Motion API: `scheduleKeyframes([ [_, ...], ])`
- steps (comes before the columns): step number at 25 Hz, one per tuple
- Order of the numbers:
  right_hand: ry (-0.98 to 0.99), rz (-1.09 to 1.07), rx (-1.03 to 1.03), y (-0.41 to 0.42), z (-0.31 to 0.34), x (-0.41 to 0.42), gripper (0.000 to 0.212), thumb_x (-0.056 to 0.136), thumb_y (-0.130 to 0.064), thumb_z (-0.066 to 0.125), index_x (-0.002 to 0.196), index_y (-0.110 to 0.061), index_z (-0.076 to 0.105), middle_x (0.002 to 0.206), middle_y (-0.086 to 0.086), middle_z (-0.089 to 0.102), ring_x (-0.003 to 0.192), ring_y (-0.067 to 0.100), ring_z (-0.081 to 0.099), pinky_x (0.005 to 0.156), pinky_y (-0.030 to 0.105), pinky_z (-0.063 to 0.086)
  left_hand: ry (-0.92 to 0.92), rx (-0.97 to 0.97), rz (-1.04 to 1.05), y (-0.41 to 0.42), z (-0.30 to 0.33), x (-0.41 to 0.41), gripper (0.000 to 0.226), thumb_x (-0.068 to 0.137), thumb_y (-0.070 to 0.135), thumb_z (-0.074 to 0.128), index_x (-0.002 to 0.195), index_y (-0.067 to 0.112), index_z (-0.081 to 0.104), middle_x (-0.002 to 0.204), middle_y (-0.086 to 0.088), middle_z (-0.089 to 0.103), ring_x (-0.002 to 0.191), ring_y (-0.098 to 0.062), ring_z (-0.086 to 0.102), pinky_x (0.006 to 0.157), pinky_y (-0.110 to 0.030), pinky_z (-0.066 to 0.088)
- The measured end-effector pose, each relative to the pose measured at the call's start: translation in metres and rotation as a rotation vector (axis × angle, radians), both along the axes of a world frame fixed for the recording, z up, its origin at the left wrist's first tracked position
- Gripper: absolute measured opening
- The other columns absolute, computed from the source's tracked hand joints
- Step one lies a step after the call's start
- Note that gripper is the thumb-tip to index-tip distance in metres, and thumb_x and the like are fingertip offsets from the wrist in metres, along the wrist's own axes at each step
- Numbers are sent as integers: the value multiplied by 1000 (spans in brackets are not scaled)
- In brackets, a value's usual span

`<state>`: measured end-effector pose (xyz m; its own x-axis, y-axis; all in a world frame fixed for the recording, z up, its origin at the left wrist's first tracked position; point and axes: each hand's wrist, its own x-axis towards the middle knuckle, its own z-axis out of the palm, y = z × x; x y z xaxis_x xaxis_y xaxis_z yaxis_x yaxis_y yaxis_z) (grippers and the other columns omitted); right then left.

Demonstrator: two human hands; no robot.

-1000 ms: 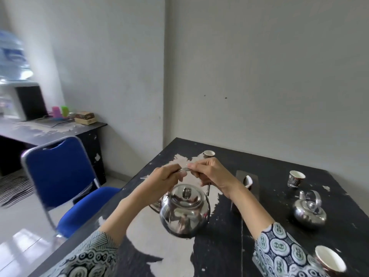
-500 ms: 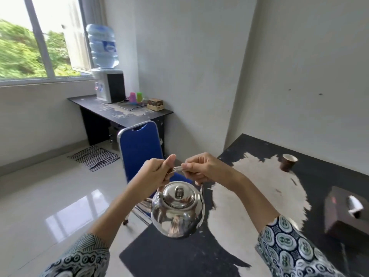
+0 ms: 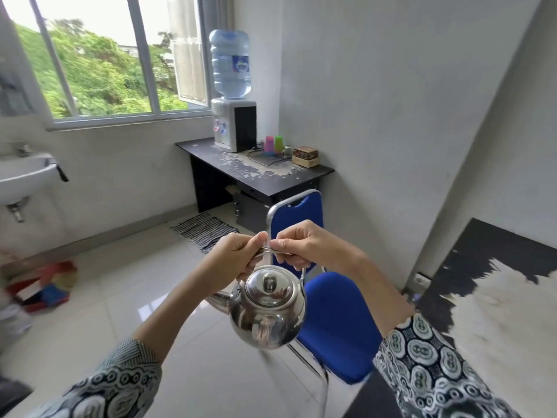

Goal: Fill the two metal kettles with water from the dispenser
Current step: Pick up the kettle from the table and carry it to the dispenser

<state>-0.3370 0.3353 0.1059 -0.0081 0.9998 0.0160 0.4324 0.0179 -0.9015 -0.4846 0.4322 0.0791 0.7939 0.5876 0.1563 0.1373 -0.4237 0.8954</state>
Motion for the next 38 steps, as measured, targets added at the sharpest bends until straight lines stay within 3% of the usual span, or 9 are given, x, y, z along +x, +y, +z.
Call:
scheduleKeyframes([
  [5, -9, 72, -15, 122, -8, -5, 31, 94, -17, 49, 65, -9, 59, 44, -7, 45, 39, 4, 38, 44, 14, 36, 6, 61, 141, 110, -6, -12, 55, 96, 31, 42, 44, 15, 39, 31, 6, 37, 33, -9, 32, 40, -20, 32],
  [9, -16, 112, -11, 213, -13, 5, 28, 94, -18, 50, 72, -4, 60, 53, 2, 45, 44, 6, 40, 45, 13, 37, 12, 75, 174, 204, -17, -5, 57, 95, 34, 42, 41, 19, 41, 32, 6, 38, 33, -12, 32, 41, -21, 31],
  [15, -25, 130, -41, 371, -8, 37, 20, 92, -17, 54, 78, -8, 64, 54, -8, 55, 49, 3, 48, 51, 13, 42, 65, 97, 215, 362, -14, 23, 54, 94, 38, 43, 46, 13, 40, 38, 6, 39, 38, -15, 33, 46, -26, 31],
  [19, -43, 89, -15, 474, -8, 54, 12, 89, -11, 58, 90, -1, 65, 67, -4, 59, 53, -2, 54, 54, 9, 42, 70, 123, 273, 465, -14, 45, 53, 95, 33, 44, 46, 11, 43, 33, 7, 39, 37, -9, 33, 48, -27, 31],
  [23, -40, 15, 46, 568, -18, 66, 11, 88, -6, 59, 93, 2, 64, 67, -7, 60, 53, -7, 57, 55, 6, 42, 73, 172, 255, 560, -22, 63, 46, 95, 31, 45, 68, -5, 55, 54, -1, 45, 51, -12, 38, 55, -29, 32],
  [27, -15, -69, 119, 680, -30, 82, 6, 88, -6, 59, 90, -4, 64, 70, -7, 62, 56, -8, 59, 58, 6, 43, 62, 174, 206, 678, -24, 83, 43, 95, 30, 44, 57, 11, 48, 49, 7, 41, 47, -7, 35, 53, -28, 30],
  [31, 16, -139, 134, 800, -34, 98, 7, 86, -9, 61, 89, -7, 67, 77, 0, 67, 67, 1, 63, 63, 12, 47, 117, 174, 89, 805, -19, 102, 41, 96, 31, 43, 66, 5, 54, 58, 0, 47, 54, -12, 39, 56, -28, 32],
  [34, 14, -202, 149, 894, -35, 112, 6, 87, -9, 61, 86, -10, 67, 77, -1, 66, 69, 2, 62, 66, 13, 48, 150, 200, 50, 903, -14, 120, 41, 96, 30, 43, 58, 15, 45, 52, 8, 41, 45, -3, 32, 49, -23, 28],
  [38, 5, -266, 115, 997, -46, 140, 8, 87, -10, 60, 84, -12, 67, 74, -6, 64, 67, -1, 58, 67, 13, 45, 224, 249, 29, 1006, -16, 155, 41, 97, 28, 40, 56, 22, 40, 54, 7, 41, 46, -5, 34, 47, -18, 30],
])
